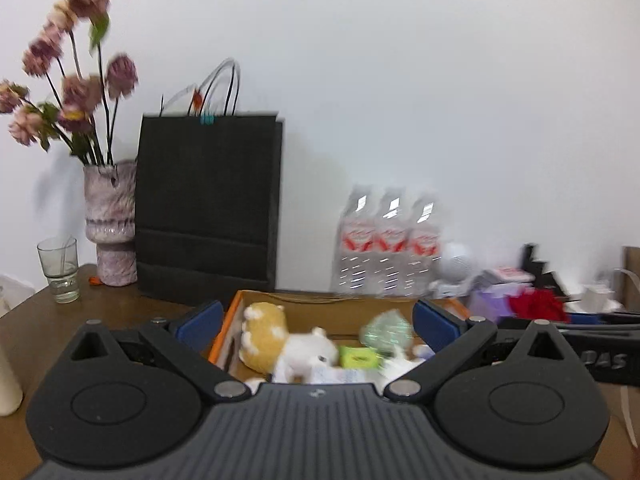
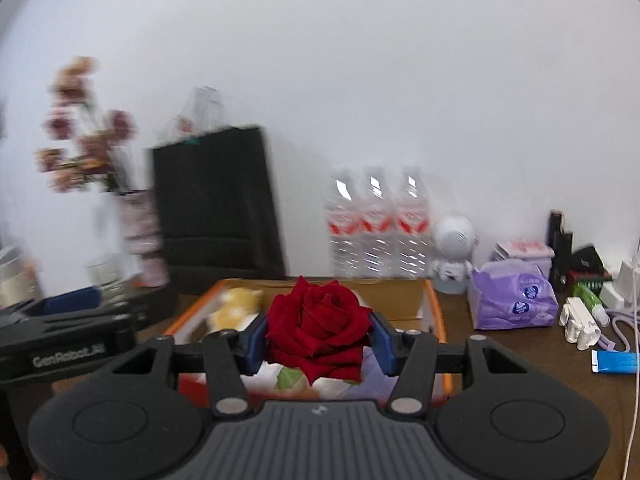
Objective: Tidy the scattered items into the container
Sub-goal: 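Carry the red rose into the box and open the right tool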
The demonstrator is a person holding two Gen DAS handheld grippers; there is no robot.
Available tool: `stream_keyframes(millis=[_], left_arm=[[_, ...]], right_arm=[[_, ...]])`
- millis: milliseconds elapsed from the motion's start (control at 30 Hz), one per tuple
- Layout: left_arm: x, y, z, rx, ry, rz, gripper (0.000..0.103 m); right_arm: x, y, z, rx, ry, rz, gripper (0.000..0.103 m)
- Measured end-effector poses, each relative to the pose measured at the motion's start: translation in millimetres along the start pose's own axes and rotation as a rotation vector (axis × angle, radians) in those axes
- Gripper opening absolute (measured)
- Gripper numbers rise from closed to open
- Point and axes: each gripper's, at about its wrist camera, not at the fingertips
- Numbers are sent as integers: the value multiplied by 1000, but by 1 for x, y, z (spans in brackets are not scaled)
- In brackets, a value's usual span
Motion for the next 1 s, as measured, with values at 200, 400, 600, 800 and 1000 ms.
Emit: stream_keyframes(millis=[200, 400, 600, 800, 1000], left_arm=[[18, 62, 10, -27, -31, 262, 103], [23, 120, 0, -89, 90, 662, 103], [8, 154, -1, -18, 96, 840, 103], [-6, 179, 1, -6, 83, 955, 103], [-27, 188, 10, 20, 40, 1034, 103]], right_arm=[[34, 61, -14, -35, 14, 199, 51], [47, 130, -27, -19, 79, 598, 51], [40, 169, -20, -61, 87, 765, 52], [23, 201, -25, -103, 99, 869, 54], [15, 206, -30, -79, 153, 942, 76]])
Point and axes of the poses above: each gripper's, at about its wrist camera, not at the fingertips, and y roughly the way its jaws point, z to its left, x to its top, and after that the axes turned 4 degrees about y, right-handed
